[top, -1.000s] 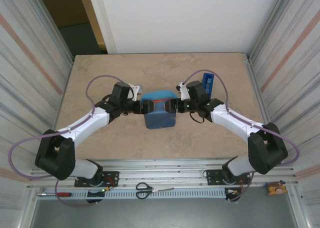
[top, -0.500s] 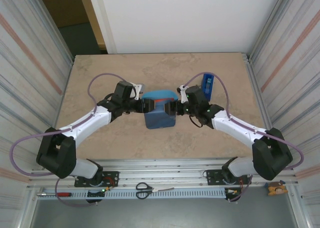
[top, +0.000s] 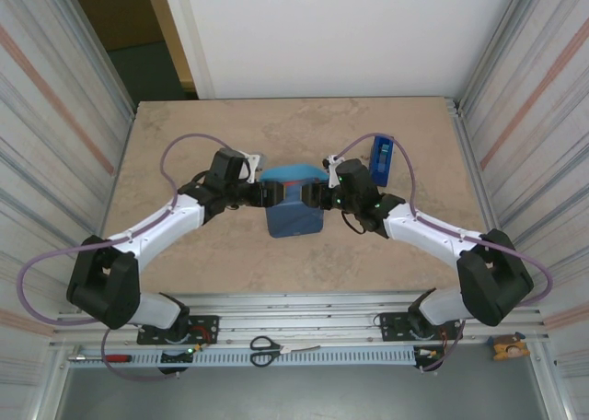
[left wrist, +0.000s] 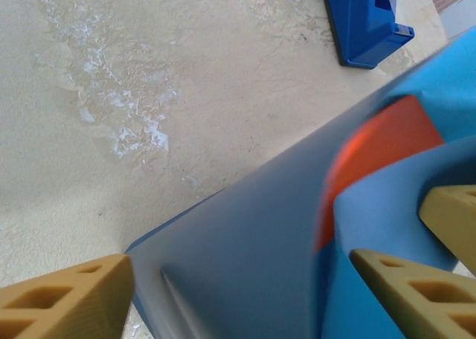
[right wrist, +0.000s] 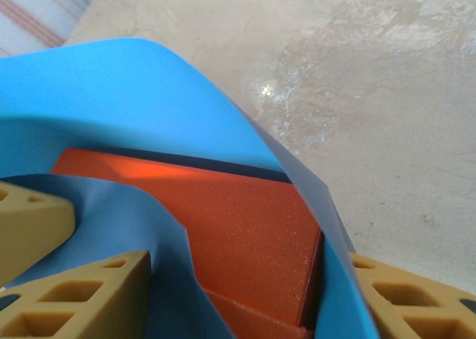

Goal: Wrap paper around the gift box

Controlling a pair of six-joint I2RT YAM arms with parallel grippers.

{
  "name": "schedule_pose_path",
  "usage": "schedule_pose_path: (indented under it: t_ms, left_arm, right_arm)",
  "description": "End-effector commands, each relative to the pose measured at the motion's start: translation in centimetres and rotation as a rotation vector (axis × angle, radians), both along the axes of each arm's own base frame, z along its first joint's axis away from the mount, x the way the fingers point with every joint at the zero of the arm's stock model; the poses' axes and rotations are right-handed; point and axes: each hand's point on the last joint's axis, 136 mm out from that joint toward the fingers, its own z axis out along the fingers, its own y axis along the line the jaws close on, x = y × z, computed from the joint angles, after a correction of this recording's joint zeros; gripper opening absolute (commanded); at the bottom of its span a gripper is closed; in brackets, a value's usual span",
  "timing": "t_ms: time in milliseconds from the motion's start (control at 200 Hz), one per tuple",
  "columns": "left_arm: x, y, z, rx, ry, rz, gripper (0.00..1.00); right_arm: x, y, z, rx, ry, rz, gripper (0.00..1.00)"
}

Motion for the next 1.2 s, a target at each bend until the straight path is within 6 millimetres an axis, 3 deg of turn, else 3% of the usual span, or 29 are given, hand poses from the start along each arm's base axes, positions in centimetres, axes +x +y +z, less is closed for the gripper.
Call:
schedule_pose_path:
  t_ms: [0,100,256,536,827,1198]
  left_arm:
    - [-0.2,-0.2,3.9,-0.035,-0.096,-0.01,0.84]
    - [-0.1,-0.4,4.8,-0.025,-0.144,0.001,0.91]
    - [0.2,-0.8,3.1,0.009,-0.105,-0.003,0.94]
    - [0.9,-0.2,-0.5,0.092,-0.032,0.049,0.83]
    - [-1.7,0.2,-3.0,0.11,0.033,0.016,0.76]
    - [-1.4,0.0,-2.1,0.081,0.016,0.03,0.76]
  right_arm:
    - [-1.7,-1.7,-5.6,-0.122,0.133,-0.037,0.57]
    - [-1.8,-1.7,-5.6,-0.13,0.128,-0.033,0.57]
    - [-2.1,-1.5,-4.9,-0.121,0.121,-0.012,0.59]
    - [-2.3,-1.1,-3.7,-0.107,0.105,0.018,0.63]
    - [-2.2,-0.5,0.2,-0.053,0.016,0.052,0.72]
    - [-1.8,-2.4,3.4,-0.026,-0.186,-0.026,0.67]
